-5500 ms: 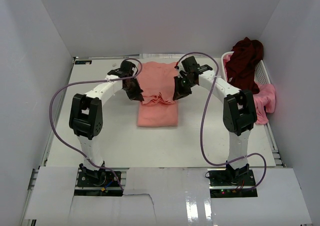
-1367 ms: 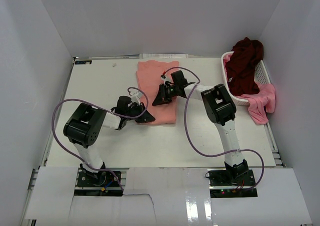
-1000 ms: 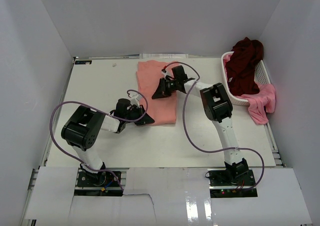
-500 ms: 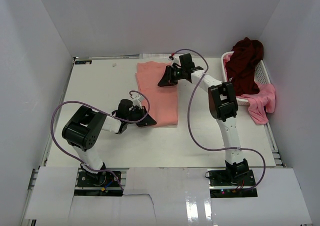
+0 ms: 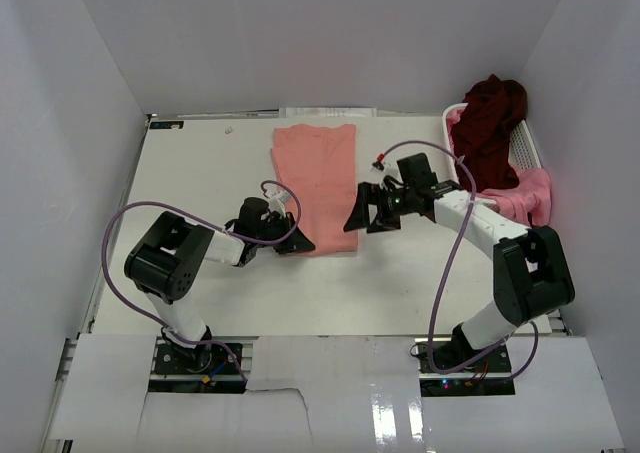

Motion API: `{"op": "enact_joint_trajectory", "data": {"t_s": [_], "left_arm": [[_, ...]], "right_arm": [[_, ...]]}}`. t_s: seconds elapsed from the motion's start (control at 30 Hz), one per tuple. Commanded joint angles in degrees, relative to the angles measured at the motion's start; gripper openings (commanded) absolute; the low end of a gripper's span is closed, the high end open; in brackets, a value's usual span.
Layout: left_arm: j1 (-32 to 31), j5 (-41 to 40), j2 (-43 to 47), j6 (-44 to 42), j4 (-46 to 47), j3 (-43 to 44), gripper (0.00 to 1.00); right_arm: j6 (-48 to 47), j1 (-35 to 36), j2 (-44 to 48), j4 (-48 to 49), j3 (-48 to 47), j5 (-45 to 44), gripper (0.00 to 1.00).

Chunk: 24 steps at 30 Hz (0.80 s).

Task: Fold and stack the t-shirts
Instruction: Fold the folded rectangular tshirt in 1/3 of the way, then grab one side of the 2/3 rectangular tshirt with both arms

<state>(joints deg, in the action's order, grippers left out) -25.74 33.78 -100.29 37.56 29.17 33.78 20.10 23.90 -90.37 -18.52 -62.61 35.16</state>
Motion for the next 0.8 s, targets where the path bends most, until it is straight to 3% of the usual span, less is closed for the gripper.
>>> {"op": "enact_joint_trajectory", "data": {"t_s": [0.0, 0.23, 0.57, 0.77], "left_arm": [[-0.5, -0.1, 3.3, -0.1, -2.0, 1.4, 0.0], [-0.5, -0.7, 4.0, -0.5, -3.0, 1.4, 0.0], [-0.5, -1.6, 5.5, -0.7, -4.3, 0.9, 0.0], [-0.5, -1.9, 6.2, -1.1, -4.9, 1.0, 0.0]], "right_arm": [[1.3, -0.2, 3.6, -3.0, 9.2, -1.1, 0.98], [7.7, -0.2, 7.8, 5.9, 21.6, 1.7, 0.98], [23.4, -0.1, 1.0, 33.1, 30.2, 6.4, 0.97], [28.0, -0.2, -3.9, 41.0, 30.5, 3.5, 0.96]]}}
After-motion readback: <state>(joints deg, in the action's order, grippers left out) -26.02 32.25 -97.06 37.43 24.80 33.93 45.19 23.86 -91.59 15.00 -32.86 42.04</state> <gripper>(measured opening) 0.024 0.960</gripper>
